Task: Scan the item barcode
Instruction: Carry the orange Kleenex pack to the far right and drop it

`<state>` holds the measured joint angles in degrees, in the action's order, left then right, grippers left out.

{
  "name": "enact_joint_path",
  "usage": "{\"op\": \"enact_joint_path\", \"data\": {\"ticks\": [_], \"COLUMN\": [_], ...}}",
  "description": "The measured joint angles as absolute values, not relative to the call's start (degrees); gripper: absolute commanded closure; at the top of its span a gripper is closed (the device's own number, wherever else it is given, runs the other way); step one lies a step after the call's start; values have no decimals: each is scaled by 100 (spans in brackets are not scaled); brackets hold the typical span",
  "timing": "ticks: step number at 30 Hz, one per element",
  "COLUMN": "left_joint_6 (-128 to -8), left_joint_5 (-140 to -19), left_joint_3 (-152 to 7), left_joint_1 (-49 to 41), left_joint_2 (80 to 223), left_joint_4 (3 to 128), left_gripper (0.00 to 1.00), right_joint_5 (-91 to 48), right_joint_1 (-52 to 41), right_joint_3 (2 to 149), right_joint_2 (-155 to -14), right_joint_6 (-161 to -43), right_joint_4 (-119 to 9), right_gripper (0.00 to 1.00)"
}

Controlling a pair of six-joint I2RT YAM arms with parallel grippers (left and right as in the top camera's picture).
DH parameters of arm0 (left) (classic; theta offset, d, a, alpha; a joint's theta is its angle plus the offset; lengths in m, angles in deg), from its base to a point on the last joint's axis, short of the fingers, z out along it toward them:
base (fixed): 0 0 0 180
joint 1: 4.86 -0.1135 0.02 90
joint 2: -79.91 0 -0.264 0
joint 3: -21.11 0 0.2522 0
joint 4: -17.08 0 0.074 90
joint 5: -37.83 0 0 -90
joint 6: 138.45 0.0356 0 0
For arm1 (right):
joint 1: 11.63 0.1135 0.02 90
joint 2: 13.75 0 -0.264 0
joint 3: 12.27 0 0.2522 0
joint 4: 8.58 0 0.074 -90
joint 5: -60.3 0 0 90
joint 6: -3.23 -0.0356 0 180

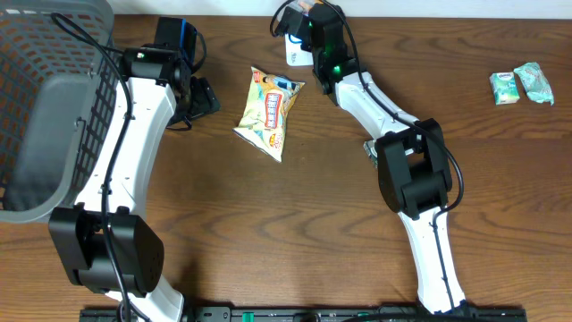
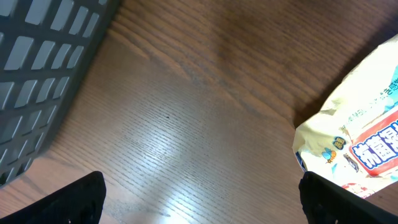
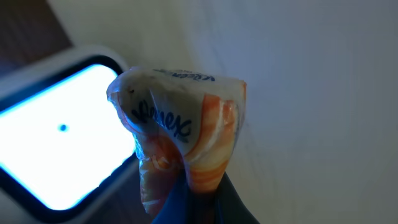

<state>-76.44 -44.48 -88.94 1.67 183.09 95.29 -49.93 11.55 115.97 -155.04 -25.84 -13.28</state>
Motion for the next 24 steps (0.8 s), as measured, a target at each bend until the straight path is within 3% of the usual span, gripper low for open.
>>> {"op": "enact_joint_path", "data": {"ticks": [5, 9, 16, 17, 18, 19, 24], "left_joint_6": [-7644, -7644, -7644, -7644, -7644, -7644, -7644], "left_joint_5": [-4446, -4446, -4448, -4448, -4446, -4446, -4448], "left_joint_3": [-8894, -8894, -8894, -8894, -8894, -8894, -8894], "left_joint_1": [167, 167, 164, 167, 167, 167, 167], "left_joint_2": [18309, 18309, 18309, 18309, 18309, 18309, 18309], "left_joint_4": [9529, 9531, 9533, 9531, 9529, 9524, 9529], "left_gripper": [2, 2, 2, 2, 2, 2, 2], "right_joint_5": [-5821, -6120, -6499, -6540, -6564, -6606, -6402], "right_joint_1": [1065, 661, -991, -1228, -1444, -1735, -2296], "right_joint_3": [11601, 11614, 11632, 11627, 11617, 11619, 11619], "right_joint_2": [-15428, -15043, -14566, -14566, -14569, -14569, -14566], "right_joint_6": [-3026, -3968, -5520, -5697, -5863, -6116, -6914], "right_joint_4": [-1833, -3628, -5916, -6124, -6301, -6550, -7134], "right_gripper": [99, 99, 99, 83, 18, 1, 1]}}
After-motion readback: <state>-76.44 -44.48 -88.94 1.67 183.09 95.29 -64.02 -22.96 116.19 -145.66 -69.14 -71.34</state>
